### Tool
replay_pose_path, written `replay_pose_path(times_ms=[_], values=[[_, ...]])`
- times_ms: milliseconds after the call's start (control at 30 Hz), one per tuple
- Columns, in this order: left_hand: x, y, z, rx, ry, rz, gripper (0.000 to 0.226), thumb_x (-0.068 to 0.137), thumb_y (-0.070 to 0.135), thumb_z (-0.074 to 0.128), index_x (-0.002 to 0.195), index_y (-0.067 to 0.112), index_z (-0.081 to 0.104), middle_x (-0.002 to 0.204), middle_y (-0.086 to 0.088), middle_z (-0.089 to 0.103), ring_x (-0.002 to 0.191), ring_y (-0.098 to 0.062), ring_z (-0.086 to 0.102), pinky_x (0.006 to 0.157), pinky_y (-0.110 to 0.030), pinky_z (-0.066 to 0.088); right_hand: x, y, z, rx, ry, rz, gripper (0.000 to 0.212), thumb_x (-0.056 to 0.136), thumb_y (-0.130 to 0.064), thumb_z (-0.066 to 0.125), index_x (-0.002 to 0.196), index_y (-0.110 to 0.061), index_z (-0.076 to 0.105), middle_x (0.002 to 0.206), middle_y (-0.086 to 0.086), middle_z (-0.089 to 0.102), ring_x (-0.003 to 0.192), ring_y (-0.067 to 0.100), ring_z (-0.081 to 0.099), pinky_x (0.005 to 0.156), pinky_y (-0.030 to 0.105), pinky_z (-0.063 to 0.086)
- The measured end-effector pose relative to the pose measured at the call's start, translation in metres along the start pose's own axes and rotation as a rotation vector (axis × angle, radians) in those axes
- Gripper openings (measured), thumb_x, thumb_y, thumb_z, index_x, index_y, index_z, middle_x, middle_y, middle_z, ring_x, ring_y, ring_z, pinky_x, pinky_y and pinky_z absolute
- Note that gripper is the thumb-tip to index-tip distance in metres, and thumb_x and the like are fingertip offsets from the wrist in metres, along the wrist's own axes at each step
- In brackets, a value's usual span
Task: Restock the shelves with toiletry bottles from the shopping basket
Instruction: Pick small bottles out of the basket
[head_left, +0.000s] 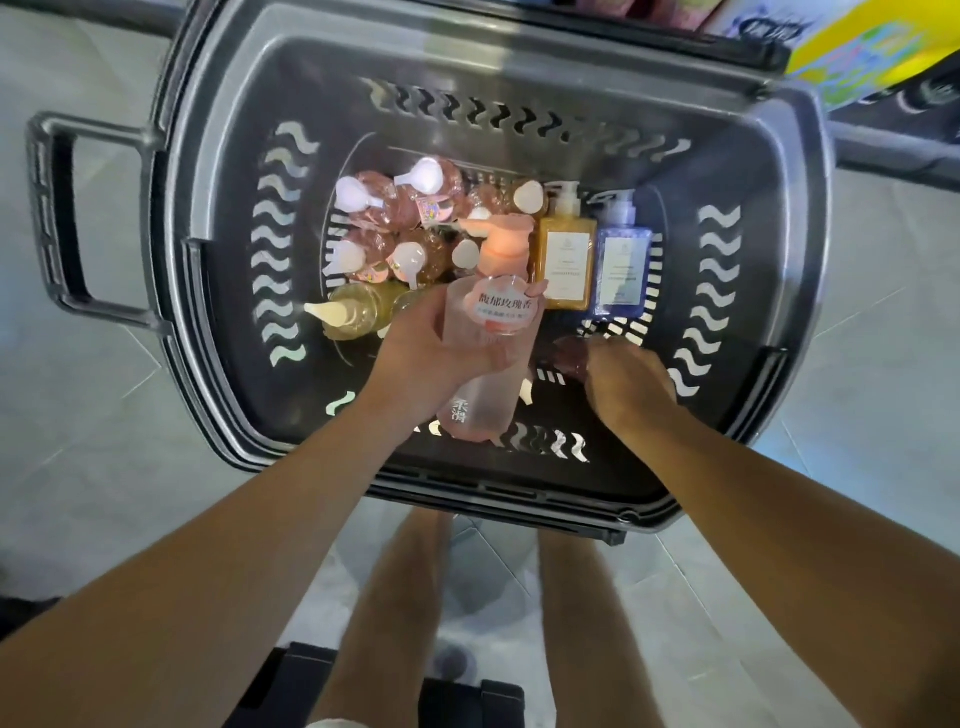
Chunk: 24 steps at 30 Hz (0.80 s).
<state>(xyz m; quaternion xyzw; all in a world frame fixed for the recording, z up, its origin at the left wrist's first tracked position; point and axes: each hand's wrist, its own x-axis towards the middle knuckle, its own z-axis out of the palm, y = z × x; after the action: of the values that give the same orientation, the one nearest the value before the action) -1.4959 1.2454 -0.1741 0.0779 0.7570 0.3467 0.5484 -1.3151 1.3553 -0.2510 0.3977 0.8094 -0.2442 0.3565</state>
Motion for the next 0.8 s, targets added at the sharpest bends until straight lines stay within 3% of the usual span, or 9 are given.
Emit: replay_pose_path(times_ms=[100,267,367,533,633,700,800], values=[[0.002,0.0,-0.001,-0.008,-0.005,0.003,0.051,0.054,0.034,0.085,0.099,0.048,0.065,0.105,0.013,0.071,0.106,-0.013,0.064,0.094,-0.05,0.052,0.004,0.008,0.001,0.132,0.22,-0.072,0.021,0.096,-0.019,0.057,0.115,-0.01,0.058,0.11,0.011,0.062,0.098,0.025,0.063,0.083,0.038,0.055],[0.005,-0.004,-0.002,-0.043,0.004,0.017,0.051,0.054,0.033,0.085,0.093,0.057,0.064,0.105,0.015,0.072,0.105,-0.011,0.065,0.094,-0.05,0.052,0.014,0.013,0.003,0.106,0.183,-0.087,0.047,0.085,-0.008,0.069,0.129,-0.01,0.052,0.127,0.013,0.056,0.118,0.03,0.054,0.098,0.04,0.05],[0.005,-0.006,-0.002,-0.063,0.011,0.016,0.049,0.055,0.03,0.086,0.093,0.054,0.066,0.104,0.012,0.072,0.104,-0.013,0.066,0.093,-0.051,0.053,0.016,0.017,0.004,0.031,0.145,-0.117,0.043,0.086,-0.008,0.068,0.126,-0.009,0.054,0.122,0.014,0.059,0.116,0.03,0.055,0.098,0.041,0.049],[-0.005,-0.003,-0.004,-0.076,0.032,-0.004,0.055,0.058,0.024,0.089,0.107,0.035,0.066,0.105,0.007,0.073,0.104,-0.016,0.066,0.093,-0.051,0.053,-0.005,0.01,-0.006,0.069,0.182,-0.122,0.03,0.087,-0.017,0.067,0.115,-0.01,0.058,0.11,0.012,0.063,0.104,0.029,0.058,0.088,0.036,0.048],[-0.026,0.014,-0.008,-0.065,0.031,0.016,0.059,0.065,0.018,0.089,0.118,0.026,0.064,0.109,0.004,0.071,0.106,-0.018,0.065,0.094,-0.051,0.052,-0.037,0.003,-0.029,0.124,0.181,-0.128,0.033,0.088,-0.019,0.066,0.119,-0.012,0.058,0.109,0.01,0.061,0.101,0.028,0.06,0.084,0.033,0.048],[-0.044,0.034,-0.014,-0.07,-0.01,0.057,0.062,0.069,0.015,0.087,0.126,0.016,0.061,0.117,-0.003,0.069,0.11,-0.023,0.063,0.095,-0.052,0.051,-0.064,0.0,-0.053,0.146,0.181,-0.113,0.033,0.089,-0.019,0.065,0.121,-0.014,0.058,0.111,0.01,0.063,0.1,0.029,0.062,0.084,0.034,0.048],[-0.08,0.068,-0.024,-0.149,-0.1,0.112,0.058,0.072,-0.001,0.08,0.124,-0.006,0.055,0.119,-0.022,0.064,0.11,-0.036,0.062,0.097,-0.057,0.048,-0.116,-0.002,-0.096,0.138,0.298,-0.134,0.022,0.088,-0.019,0.065,0.11,-0.014,0.063,0.099,0.012,0.068,0.089,0.032,0.066,0.073,0.031,0.048]])
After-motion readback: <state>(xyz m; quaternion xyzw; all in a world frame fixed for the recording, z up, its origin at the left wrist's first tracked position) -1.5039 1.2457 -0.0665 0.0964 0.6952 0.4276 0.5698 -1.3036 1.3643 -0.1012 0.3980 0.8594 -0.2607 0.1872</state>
